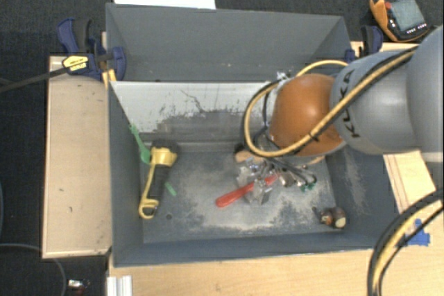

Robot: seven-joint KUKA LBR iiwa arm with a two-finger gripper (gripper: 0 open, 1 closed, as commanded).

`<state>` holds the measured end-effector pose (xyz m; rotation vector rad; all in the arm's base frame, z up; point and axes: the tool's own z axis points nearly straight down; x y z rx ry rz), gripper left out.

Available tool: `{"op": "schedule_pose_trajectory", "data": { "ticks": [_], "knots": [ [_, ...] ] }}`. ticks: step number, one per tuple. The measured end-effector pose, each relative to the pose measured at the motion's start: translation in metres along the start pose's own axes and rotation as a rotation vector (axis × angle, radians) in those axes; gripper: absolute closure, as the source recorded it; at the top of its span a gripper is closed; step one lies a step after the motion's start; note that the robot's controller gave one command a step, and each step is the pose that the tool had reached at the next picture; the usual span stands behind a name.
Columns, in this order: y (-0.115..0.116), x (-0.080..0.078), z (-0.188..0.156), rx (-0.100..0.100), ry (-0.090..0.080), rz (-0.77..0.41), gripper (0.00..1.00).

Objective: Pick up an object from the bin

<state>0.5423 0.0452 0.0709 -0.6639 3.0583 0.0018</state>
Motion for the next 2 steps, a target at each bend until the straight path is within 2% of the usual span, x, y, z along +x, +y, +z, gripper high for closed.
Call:
{"op": "schedule_pose_trajectory", "data": {
  "ticks": [2],
  "knots": [
    [0.000, -0.001, -0.026, 0.001, -0.004, 0.002, 1.00]
  ]
}}
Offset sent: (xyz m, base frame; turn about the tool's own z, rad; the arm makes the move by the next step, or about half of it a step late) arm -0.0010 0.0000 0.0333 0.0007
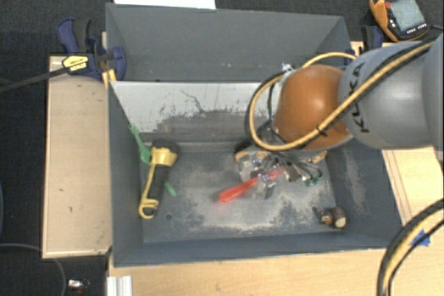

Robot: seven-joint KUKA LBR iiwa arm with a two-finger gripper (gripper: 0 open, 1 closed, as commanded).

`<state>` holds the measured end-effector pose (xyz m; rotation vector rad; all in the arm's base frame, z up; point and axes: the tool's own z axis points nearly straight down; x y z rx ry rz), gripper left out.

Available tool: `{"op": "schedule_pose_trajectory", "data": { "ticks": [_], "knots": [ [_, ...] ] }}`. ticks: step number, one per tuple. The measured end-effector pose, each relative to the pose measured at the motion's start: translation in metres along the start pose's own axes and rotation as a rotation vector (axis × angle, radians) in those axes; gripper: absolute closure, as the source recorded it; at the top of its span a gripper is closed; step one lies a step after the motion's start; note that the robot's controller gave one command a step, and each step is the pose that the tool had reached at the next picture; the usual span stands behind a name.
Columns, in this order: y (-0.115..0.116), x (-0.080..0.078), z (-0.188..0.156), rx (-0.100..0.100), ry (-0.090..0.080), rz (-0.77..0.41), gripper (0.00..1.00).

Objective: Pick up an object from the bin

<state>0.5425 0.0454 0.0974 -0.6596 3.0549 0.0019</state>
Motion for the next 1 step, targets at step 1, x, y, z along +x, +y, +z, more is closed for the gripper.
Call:
{"op": "schedule_pose_trajectory", "data": {
  "ticks": [1],
  "knots": [
    [-0.0001, -0.0007, -0.0100, 0.001, -0.003, 0.001, 1.00]
  ]
}}
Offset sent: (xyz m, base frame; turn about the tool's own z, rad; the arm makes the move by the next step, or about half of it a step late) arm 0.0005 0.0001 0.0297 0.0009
